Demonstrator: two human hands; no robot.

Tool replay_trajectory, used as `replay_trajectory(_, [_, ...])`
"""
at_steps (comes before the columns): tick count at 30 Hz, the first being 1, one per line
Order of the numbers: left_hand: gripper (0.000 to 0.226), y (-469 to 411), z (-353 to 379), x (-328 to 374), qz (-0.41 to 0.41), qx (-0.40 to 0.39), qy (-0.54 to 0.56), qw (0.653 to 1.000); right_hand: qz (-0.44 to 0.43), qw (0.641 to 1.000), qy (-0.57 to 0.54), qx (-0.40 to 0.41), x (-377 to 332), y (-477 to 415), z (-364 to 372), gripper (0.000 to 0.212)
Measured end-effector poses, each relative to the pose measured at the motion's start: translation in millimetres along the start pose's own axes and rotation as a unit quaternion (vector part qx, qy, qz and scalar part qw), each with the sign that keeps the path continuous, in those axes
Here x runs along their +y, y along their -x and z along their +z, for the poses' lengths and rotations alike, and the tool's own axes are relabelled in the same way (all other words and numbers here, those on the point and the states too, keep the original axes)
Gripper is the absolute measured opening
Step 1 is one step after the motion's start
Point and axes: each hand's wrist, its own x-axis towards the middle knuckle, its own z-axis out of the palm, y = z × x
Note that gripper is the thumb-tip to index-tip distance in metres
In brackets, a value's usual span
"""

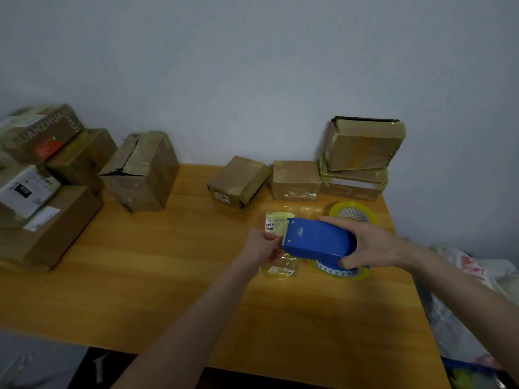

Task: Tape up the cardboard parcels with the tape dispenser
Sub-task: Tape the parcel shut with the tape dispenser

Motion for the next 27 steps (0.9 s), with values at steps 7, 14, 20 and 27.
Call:
replay_trajectory(7, [0.013, 4.5, -15.7, -4.1, 0.026, 0.001, -0.031, 0.999, -0.020, 0.999, 0.025, -0.016, -4.8, 0.1, 2.7, 0.087])
replay_trajectory(14, [0.014, 6.4, -51.4, -20.5, 0.023, 0.043, -0.039, 0.998, 0.021, 0.999, 0.016, -0.027, 14.6, 11.3, -3.1, 0.083])
replay_trajectory(20, [0.017, 4.9, -50.7, -35.3, 0.025, 0.061, -0.054, 0.996, 0.062, 0.996, 0.034, -0.062, 38.9, 18.4, -10.0, 0.087])
replay_trajectory(27, [0.018, -3.0, -44.1, -46.9, 0.019, 0.080, -0.062, 0.995, 0.075, 0.993, 0.070, -0.056, 48.1, 8.3, -8.4, 0.089])
